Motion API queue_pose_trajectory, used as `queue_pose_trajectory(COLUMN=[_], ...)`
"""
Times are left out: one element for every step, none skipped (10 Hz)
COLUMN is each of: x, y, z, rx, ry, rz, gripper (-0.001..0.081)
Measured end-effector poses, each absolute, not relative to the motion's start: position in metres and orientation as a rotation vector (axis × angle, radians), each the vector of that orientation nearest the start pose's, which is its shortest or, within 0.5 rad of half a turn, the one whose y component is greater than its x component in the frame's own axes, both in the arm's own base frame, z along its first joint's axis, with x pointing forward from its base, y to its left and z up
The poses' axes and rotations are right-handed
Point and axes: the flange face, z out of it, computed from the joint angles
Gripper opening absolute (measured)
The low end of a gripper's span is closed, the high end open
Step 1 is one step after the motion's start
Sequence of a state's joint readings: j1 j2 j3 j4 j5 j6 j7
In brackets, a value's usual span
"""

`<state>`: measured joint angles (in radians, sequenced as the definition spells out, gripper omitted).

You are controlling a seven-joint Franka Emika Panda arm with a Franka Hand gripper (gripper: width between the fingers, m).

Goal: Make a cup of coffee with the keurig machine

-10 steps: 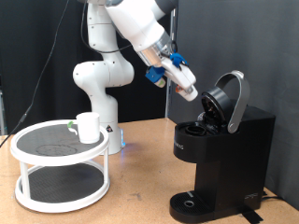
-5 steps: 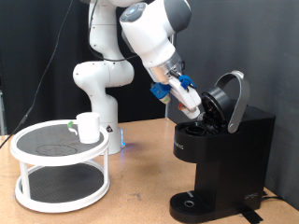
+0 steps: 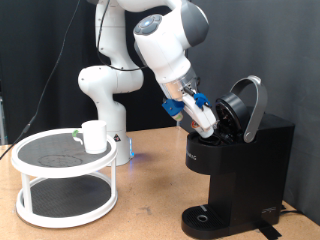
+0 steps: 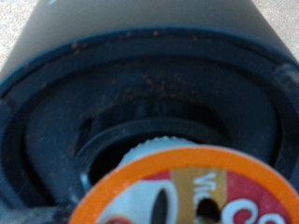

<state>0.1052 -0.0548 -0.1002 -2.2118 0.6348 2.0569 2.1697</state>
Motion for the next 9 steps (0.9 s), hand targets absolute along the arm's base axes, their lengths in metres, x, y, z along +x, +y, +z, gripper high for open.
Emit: queue_pose_trajectory(x=[0.513,0.512,0.512,0.512,0.512,0.513,0.513,0.514,0.514], y=[0.035,0.037,0.038,0.039,0.039,0.040,0.041,0.042,0.042], z=[0.400,0.398,0.397,0.396,0.395,0.394,0.393,0.391,0.388], rx=[-0.910,-0.912,-0.914,-0.913,-0.912,-0.908,-0.906,-0.907,-0.907], ry=[2.725,2.726,2.726,2.727,2.727,2.729,2.731,2.733,2.738], rz=[0.781,0.777,0.775,0.772,0.769,0.766,0.765,0.765,0.768], gripper=[0.0391,0.0391,0.0391,0.0391,0.0391,0.0391,0.0391,0.0413,0.0413])
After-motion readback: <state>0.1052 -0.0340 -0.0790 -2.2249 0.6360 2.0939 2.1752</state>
